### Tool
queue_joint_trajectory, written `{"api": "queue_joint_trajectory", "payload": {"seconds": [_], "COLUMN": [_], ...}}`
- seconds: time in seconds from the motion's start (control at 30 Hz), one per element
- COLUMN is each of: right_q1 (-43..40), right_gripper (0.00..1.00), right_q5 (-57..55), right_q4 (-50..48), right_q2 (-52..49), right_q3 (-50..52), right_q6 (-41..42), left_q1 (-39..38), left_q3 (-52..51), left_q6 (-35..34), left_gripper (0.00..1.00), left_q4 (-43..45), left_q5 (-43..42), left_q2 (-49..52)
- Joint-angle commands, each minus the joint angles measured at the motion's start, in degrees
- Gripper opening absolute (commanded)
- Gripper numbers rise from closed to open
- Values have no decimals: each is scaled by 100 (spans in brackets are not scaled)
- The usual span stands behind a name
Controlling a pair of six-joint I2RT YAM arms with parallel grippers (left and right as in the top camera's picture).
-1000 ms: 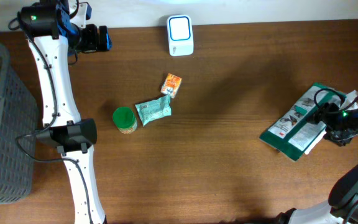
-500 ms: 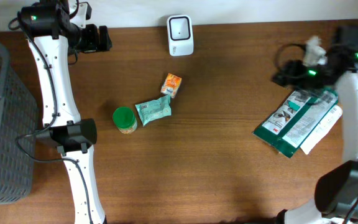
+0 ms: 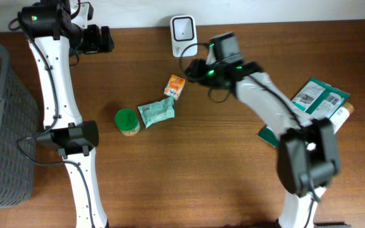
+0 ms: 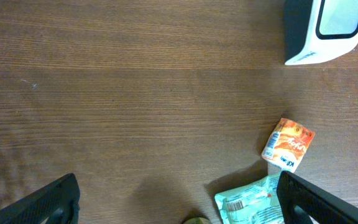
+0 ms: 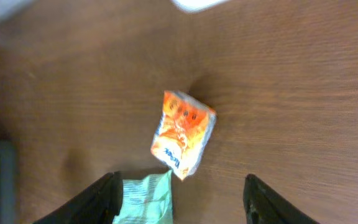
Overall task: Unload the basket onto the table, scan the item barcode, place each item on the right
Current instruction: 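Reach the right gripper to the orange packet and grasp it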
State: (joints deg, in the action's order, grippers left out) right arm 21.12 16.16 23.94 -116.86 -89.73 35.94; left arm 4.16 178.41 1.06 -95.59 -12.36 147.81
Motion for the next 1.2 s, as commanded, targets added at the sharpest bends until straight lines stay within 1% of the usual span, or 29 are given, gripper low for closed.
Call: {"api": "queue_joint_trajectory", "payload": {"seconds": [0.0, 0.1, 0.2, 0.43, 0.6, 0.67, 0.73, 0.77, 0.8, 0.87, 1.0, 1.07, 1.17], "right_q1": [234, 361, 409, 505, 566, 581, 581, 555, 520, 330, -201, -503, -846], "right_gripper": [53, 47, 44, 38, 31, 19, 12, 4, 4, 4, 4, 4, 4], "right_q5": [-251, -256, -337, -385, -511, -529, -470, -396, -289, 348, 1952, 3167, 4903], "right_q4": [-339, -660, -750, -1163, -1285, -1285, -1231, -1169, -1110, -946, -538, -260, 31], "right_q2": [-535, -844, -1021, -1349, -1480, -1484, -1480, -1462, -1432, -1263, -636, -214, 356], "right_q3": [59, 59, 59, 61, 61, 61, 59, 59, 59, 57, 57, 57, 57], "right_q6": [553, 555, 721, 721, 715, 603, 358, 203, 120, -295, -1499, -2232, -3069], "left_q1": [2, 2, 2, 2, 2, 2, 2, 2, 2, 2, 2, 2, 2], "left_q3": [94, 94, 94, 94, 94, 94, 94, 94, 94, 94, 94, 94, 94], "left_q6": [26, 26, 26, 26, 26, 26, 26, 26, 26, 26, 26, 26, 26], "left_gripper": [99, 99, 99, 99, 99, 99, 99, 99, 99, 99, 99, 99, 99], "left_q4": [-9, -9, -9, -9, -9, -9, -9, -9, -9, -9, -9, -9, -9], "left_q5": [17, 17, 17, 17, 17, 17, 17, 17, 17, 17, 17, 17, 20], "left_q2": [37, 37, 37, 37, 37, 37, 37, 37, 37, 37, 37, 37, 37]}}
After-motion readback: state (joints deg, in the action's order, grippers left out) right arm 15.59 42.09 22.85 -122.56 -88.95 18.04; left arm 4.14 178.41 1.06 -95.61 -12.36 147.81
